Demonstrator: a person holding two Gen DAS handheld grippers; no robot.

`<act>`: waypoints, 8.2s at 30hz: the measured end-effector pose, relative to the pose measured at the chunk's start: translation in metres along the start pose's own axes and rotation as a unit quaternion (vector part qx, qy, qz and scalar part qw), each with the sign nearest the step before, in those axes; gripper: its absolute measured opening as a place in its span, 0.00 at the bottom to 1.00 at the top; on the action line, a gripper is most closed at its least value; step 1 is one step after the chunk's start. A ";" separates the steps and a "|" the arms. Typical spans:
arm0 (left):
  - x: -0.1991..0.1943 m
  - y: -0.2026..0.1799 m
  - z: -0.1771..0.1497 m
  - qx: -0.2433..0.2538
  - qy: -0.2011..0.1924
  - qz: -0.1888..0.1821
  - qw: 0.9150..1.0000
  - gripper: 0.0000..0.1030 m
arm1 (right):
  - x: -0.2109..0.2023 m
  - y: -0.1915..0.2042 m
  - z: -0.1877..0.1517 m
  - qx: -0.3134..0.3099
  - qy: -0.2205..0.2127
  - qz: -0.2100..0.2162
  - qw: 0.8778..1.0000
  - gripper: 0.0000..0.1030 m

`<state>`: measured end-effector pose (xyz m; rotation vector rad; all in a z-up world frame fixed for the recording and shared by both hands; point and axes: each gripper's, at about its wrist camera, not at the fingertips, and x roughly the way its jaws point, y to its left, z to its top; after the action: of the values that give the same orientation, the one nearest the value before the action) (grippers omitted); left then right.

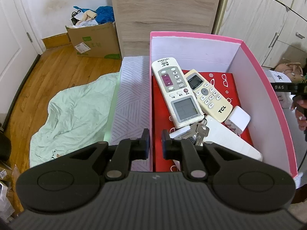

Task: Organize rigid objects
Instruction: 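Grasp the white rectangular charger with the right gripper and lift it, then carry the rectangular charger into the pink box and open the right gripper, then move the right gripper to the white cube charger and grasp it, then carry the cube charger into the pink box and open the right gripper, then move the right gripper over the white remote with a red button, then grasp the white remote with the right gripper and lift it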

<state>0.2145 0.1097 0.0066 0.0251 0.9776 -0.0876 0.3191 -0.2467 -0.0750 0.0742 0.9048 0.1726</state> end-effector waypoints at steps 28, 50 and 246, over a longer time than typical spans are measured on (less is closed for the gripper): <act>-0.002 0.001 -0.001 -0.013 0.003 -0.002 1.000 0.10 | -0.107 0.031 0.026 -0.033 -0.126 0.154 0.979 0.77; -0.007 0.003 -0.004 -0.012 0.004 -0.011 1.000 0.11 | -0.069 0.160 0.006 -0.240 -0.035 0.151 0.958 0.77; -0.012 0.002 -0.004 -0.018 -0.006 -0.013 1.000 0.16 | -0.049 -0.095 -0.030 0.116 -0.018 -0.091 0.989 0.75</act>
<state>0.2052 0.1129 0.0141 -0.0206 0.9681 -0.0935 0.2775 -0.3491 -0.0684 0.2101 0.8886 -0.1044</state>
